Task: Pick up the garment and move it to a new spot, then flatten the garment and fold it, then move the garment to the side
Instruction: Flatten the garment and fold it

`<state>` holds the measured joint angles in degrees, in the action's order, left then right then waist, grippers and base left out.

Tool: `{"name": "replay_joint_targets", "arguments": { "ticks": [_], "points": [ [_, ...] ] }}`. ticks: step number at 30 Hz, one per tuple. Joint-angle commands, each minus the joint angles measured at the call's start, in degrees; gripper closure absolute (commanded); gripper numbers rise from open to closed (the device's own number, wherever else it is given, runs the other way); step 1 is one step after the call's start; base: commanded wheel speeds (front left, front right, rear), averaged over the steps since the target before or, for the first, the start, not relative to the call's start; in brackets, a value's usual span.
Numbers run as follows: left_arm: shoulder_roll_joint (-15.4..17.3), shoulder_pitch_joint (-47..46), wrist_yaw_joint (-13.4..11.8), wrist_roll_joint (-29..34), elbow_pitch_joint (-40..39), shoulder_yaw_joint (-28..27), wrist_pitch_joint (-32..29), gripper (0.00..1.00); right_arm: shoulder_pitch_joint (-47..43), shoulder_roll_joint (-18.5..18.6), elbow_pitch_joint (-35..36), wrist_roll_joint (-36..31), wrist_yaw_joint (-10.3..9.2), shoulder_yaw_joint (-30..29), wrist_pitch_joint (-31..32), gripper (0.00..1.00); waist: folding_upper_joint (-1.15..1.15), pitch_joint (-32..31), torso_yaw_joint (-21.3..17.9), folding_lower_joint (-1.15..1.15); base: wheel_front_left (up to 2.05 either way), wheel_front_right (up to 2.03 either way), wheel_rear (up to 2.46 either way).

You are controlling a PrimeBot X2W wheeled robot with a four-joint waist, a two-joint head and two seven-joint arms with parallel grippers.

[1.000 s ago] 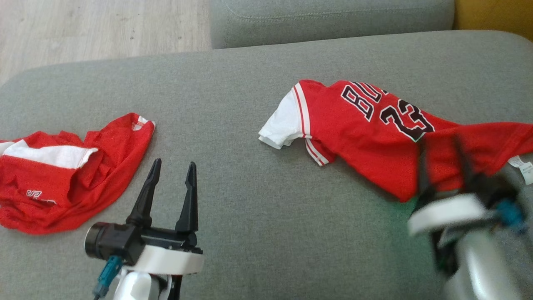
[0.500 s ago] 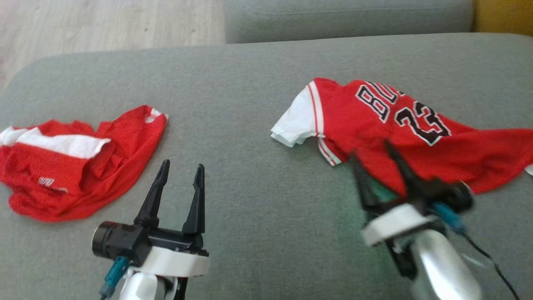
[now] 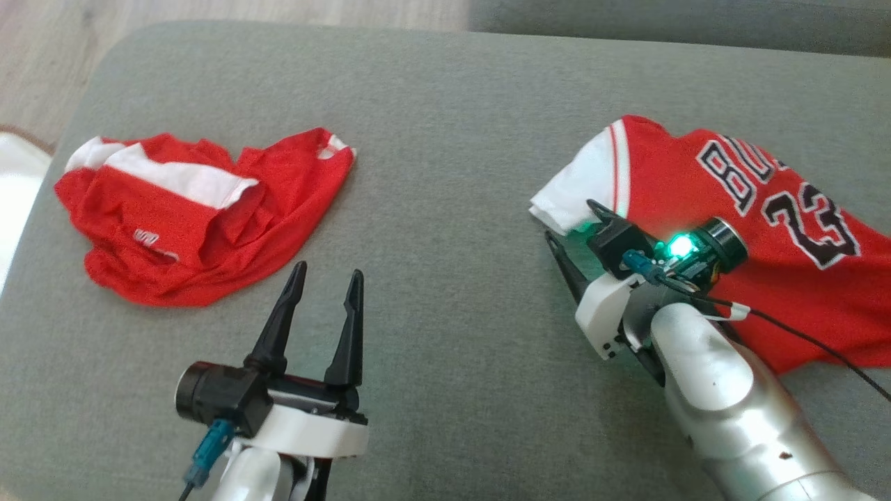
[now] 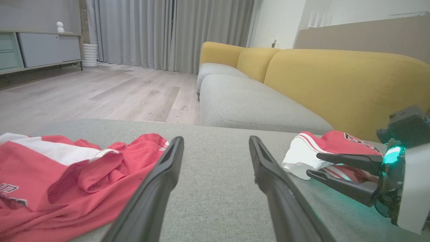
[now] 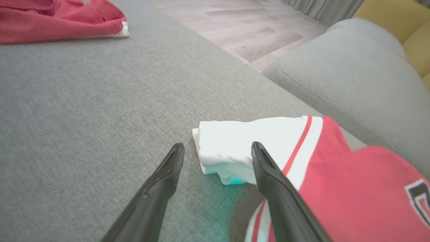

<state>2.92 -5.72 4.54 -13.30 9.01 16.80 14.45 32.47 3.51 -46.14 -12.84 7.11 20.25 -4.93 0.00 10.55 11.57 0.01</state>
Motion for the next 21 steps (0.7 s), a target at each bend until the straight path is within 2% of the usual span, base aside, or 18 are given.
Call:
{"name": "replay_joint_targets", "arguments": {
  "ticks": [1,5,6,15,21],
  "points": [
    [-0.04,-1.88,-0.16,-0.22,-1.60,-1.53,0.55,0.00,1.92,-0.63,0.57,-0.81,0.37,0.44,-0.04,0.00,0.00,0.64,0.94,-0.01,0.00,0.00,0.00],
    [-0.04,-2.17,-0.16,-0.36,-1.72,-1.25,0.55,0.00,3.75,-0.63,-3.61,-1.91,0.37,-1.58,-0.77,0.00,0.00,1.36,1.93,-0.01,0.00,0.00,0.00],
    [-0.04,-2.30,-0.21,-0.43,-1.77,-1.17,0.55,0.00,4.11,-0.63,-3.91,-1.11,0.37,-2.13,-1.73,1.00,0.00,1.51,2.08,-0.01,0.00,0.00,0.00],
    [-0.04,-3.16,-0.64,-0.47,-1.64,-1.29,0.55,0.00,5.72,-0.63,-0.70,6.45,0.37,-3.07,-9.21,1.00,0.00,1.42,0.29,-0.01,0.00,0.00,0.00],
    [-0.04,-2.72,-0.58,-0.15,-1.57,-2.10,0.55,0.00,3.25,-0.63,4.52,13.69,0.37,3.19,-9.99,1.00,0.00,-0.49,-2.28,-0.01,0.00,0.00,0.00]
  ]
}}
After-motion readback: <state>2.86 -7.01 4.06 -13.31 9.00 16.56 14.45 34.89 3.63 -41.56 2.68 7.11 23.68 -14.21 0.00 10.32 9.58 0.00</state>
